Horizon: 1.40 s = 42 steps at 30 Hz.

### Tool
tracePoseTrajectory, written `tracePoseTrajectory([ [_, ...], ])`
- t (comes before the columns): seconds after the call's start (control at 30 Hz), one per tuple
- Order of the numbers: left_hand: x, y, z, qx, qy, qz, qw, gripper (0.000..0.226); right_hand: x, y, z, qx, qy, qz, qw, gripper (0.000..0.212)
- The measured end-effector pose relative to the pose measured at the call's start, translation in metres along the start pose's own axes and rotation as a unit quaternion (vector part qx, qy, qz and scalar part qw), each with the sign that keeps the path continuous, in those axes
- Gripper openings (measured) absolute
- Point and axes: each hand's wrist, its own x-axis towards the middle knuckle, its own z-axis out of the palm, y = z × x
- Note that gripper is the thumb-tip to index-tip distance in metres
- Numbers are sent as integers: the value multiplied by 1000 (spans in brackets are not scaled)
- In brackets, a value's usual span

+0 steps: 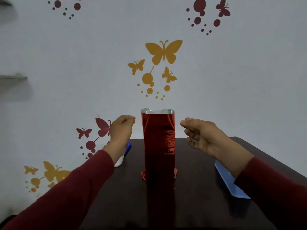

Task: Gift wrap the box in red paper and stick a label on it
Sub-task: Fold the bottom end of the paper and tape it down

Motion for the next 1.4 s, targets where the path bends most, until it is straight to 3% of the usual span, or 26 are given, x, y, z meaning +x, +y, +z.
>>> tracePoseTrajectory([
  [0.23, 5, -8, 19, -46, -129, -127, 982, 23, 14, -18, 23, -12, 9, 13, 1000, 31],
  [0.6, 17, -8, 26, 61, -264, -87, 959, 25, 39, -34, 46, -71, 19, 5, 997, 14],
  [0.7, 18, -14, 27, 67, -294, -73, 951, 49, 44, -33, 53, -104, 31, 1, 994, 10],
  [0.93, 20, -19, 29, 69, -292, -35, 953, 59, 54, -30, 67, -203, 41, -38, 978, 10],
  [1.07, 19, -10, 29, 75, -283, -63, 954, 36, 57, -27, 77, -214, 40, -75, 973, 22],
  [1.17, 19, -12, 32, 61, -275, -49, 958, 33, 53, -28, 88, -170, -1, -121, 978, 30],
  [1.27, 19, -20, 36, 27, -275, -14, 961, 33, 50, -29, 97, -88, -69, -84, 990, 35],
  [1.4, 18, -25, 39, 40, -250, 8, 967, 35, 57, -22, 92, -176, -10, -69, 982, 28],
])
